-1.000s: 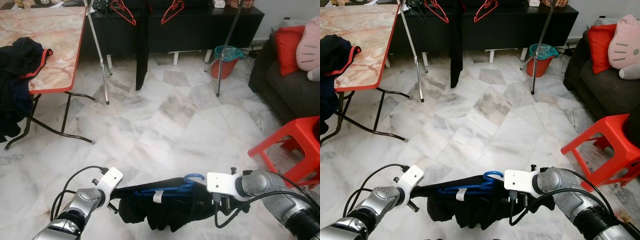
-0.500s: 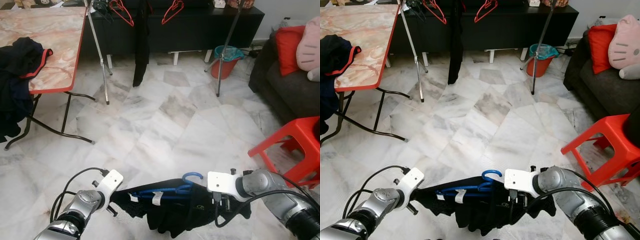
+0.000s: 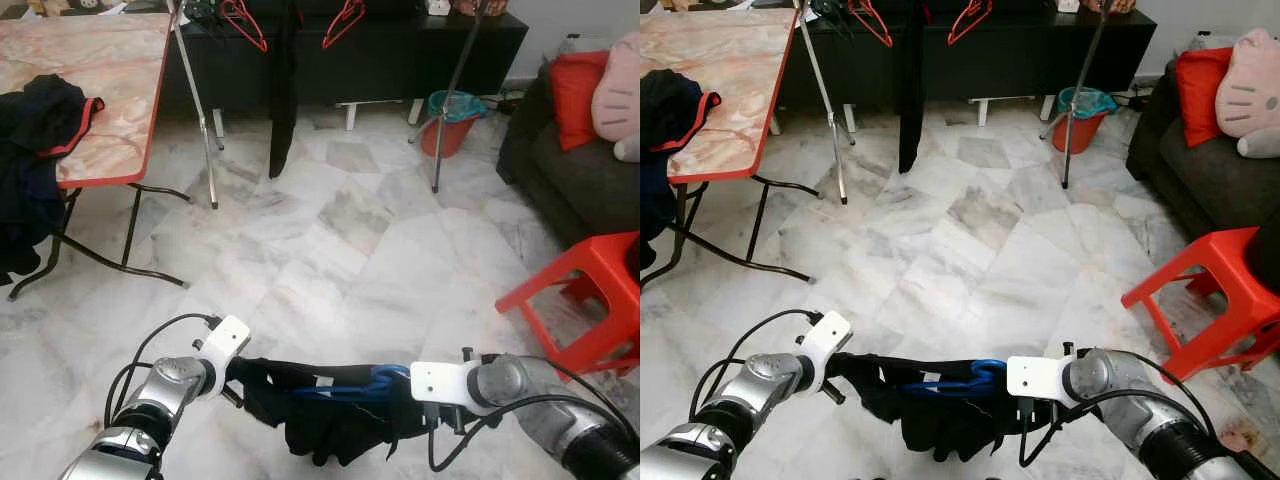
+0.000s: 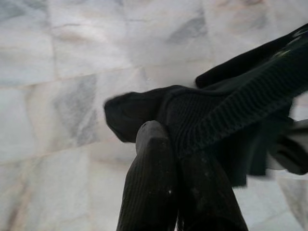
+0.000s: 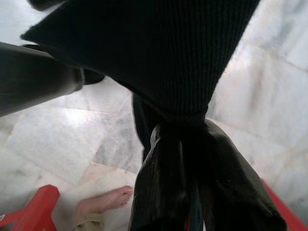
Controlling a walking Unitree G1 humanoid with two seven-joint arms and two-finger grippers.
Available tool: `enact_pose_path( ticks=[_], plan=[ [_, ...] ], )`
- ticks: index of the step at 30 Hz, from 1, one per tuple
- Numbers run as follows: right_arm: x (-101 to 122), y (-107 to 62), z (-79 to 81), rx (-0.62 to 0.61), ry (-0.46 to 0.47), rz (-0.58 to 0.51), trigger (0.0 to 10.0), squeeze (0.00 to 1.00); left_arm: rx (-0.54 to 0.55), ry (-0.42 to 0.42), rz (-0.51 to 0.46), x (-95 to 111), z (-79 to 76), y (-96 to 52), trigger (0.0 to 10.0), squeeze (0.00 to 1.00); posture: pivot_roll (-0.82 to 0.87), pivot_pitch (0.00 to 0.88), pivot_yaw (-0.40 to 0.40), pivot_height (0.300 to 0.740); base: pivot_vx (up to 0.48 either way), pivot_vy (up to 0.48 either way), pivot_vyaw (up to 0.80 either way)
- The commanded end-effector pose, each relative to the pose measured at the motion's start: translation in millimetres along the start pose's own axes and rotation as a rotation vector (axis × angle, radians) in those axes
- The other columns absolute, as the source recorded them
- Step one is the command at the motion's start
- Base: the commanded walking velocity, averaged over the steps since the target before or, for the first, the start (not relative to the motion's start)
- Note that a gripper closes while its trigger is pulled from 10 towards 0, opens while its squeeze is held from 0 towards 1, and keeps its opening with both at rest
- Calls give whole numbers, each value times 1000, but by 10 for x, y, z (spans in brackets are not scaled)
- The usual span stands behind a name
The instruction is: Hang hanger
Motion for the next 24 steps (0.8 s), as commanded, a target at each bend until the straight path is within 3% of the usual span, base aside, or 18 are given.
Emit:
enact_pose_path(
  ticks=[1, 6, 9, 12, 18, 24],
  plan=[
    [-289, -10, -96, -66, 50, 112, 0, 0, 25, -17, 39, -123, 109, -88, 10000, 0, -188, 106, -44, 740, 0, 0, 0],
    [-204, 68, -300, -251, 241, 61, 0, 0, 2, -24, 28, -92, 59, -74, 10000, 0, -185, 104, -45, 740, 0, 0, 0],
    [-155, 87, -348, -298, 286, 32, 0, 0, -2, -27, 19, -69, 54, -73, 10000, 0, -186, 104, -43, 740, 0, 0, 0],
    [69, 178, -336, -306, 436, -92, 0, 0, -9, -37, -20, 35, 60, -66, 10000, 0, -179, 103, -44, 740, 0, 0, 0],
    [398, 192, -426, -336, 513, -260, 0, 0, -24, -33, -65, 160, 30, -48, 10000, 0, -174, 102, -44, 740, 0, 0, 0],
    [539, 144, -555, -397, 586, -364, 0, 0, -51, -27, -148, 341, -66, -21, 10000, 0, -176, 99, -43, 740, 0, 0, 0]
  ],
)
Point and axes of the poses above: a point about 5 cm out from each wrist's last joint towards the gripper, its own y axis pointing out of the wrist towards the gripper, its own x axis along the axis of the wrist's last joint, z = x × y, the point moved 5 cm from there along y, pointing out of the wrist towards the gripper, and after that the axes turned 14 degrees about y, right-handed, at the moved point
